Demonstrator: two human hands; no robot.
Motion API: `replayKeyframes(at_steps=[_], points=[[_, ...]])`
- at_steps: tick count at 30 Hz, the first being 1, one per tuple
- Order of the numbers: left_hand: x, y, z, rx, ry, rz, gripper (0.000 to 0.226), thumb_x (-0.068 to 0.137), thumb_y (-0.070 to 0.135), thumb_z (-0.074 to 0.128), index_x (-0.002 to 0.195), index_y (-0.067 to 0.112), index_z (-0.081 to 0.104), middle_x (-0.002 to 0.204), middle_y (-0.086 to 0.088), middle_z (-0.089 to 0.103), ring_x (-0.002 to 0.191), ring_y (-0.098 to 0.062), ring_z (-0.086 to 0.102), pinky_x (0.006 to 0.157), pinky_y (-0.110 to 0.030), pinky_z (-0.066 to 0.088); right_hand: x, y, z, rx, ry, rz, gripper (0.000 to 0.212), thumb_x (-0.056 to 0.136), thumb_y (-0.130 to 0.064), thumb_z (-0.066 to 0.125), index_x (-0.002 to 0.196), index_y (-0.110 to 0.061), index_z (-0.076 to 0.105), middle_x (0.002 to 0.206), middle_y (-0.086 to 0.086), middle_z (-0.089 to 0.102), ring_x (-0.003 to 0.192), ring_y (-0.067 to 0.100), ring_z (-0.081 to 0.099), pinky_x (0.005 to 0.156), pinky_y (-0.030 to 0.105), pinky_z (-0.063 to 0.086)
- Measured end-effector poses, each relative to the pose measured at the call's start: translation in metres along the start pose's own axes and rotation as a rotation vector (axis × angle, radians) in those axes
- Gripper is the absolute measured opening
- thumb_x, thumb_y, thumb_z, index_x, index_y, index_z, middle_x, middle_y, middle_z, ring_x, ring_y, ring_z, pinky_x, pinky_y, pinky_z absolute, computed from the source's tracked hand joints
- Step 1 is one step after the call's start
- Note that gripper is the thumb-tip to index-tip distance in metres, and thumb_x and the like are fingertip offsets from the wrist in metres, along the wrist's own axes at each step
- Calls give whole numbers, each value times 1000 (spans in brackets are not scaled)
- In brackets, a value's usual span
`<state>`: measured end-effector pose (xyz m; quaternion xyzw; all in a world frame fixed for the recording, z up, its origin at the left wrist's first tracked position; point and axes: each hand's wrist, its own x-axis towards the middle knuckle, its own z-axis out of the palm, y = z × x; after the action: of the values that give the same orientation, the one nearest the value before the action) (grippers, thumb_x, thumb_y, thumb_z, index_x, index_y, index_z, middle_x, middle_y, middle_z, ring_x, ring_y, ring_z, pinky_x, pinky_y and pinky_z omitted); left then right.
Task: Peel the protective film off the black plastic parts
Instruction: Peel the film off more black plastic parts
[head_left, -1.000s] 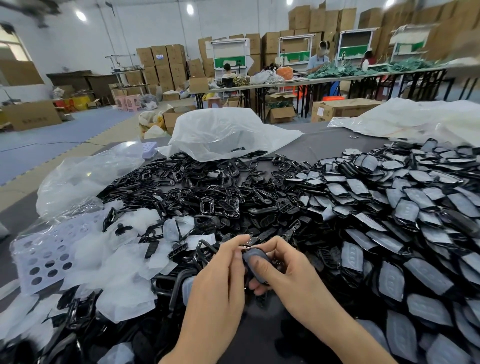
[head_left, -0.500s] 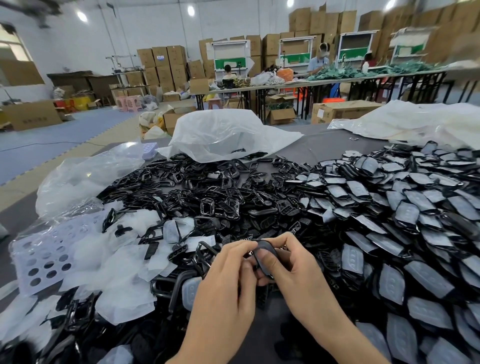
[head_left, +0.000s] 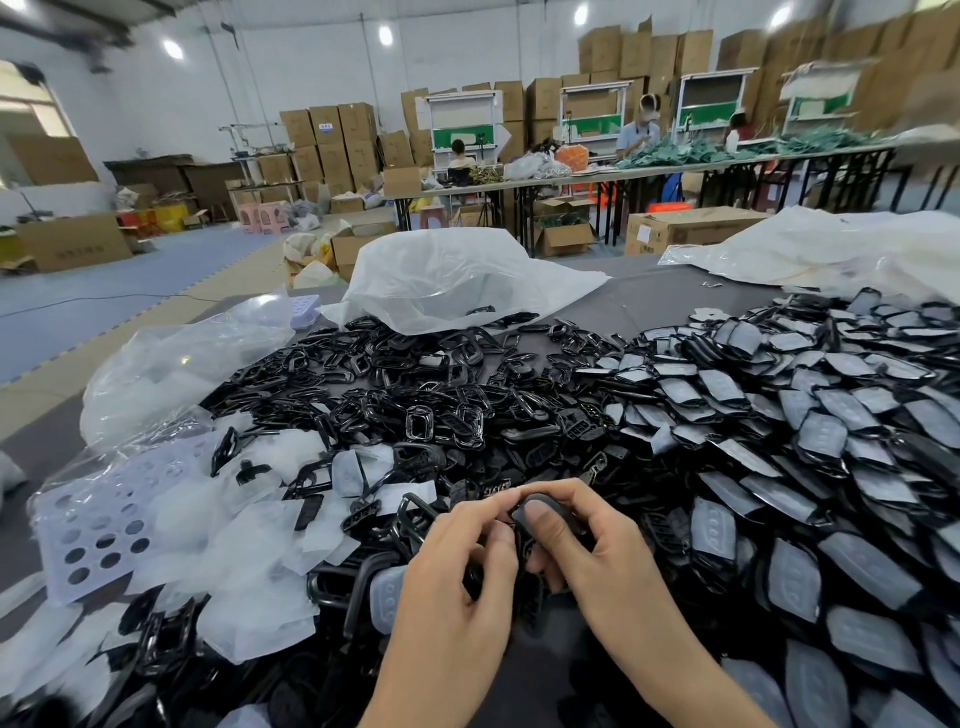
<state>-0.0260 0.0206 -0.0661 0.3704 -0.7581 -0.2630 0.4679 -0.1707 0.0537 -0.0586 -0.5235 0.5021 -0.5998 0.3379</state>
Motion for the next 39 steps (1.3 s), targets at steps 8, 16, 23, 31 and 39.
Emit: replayKeyframes(at_steps=[8,16,23,31,39], points=[[2,4,0,-84,-1,-77,30,98,25,60,108,53,62,99,20,70,87,-4,66,70,-8,46,0,-1,-1,-66,-12,40,18,99,-17,63,101,-32,73,68,-16,68,56,0,59,59,10,45],[6,11,-1,-351,-40,-274,18,82,43,64,94,29,67,81,6,73,69,-3,65,64,-13,49,4,-8,-4,160,54,125,16,80,-21,81,90,-22,68,72,1,73,54,10,64,48,18,47],[6,10,-1,-289,16,-255,5,94,19,65,91,22,65,77,4,71,66,-9,67,61,-11,48,4,-4,-2,204,35,107,15,89,-13,71,104,-14,71,72,6,74,59,9,66,55,17,51],[6,9,1,-276,55,-230,26,95,12,62,86,37,61,72,5,64,71,-20,64,67,-27,54,6,-3,2,450,52,227,21,99,-7,57,95,-11,77,86,21,74,64,19,68,56,22,54],[4,11,-2,-254,-13,-188,28,93,12,64,91,40,64,68,5,62,65,0,65,62,-15,50,10,-2,-2,563,-27,371,5,89,-4,66,91,-8,66,73,13,70,56,18,65,45,24,50]])
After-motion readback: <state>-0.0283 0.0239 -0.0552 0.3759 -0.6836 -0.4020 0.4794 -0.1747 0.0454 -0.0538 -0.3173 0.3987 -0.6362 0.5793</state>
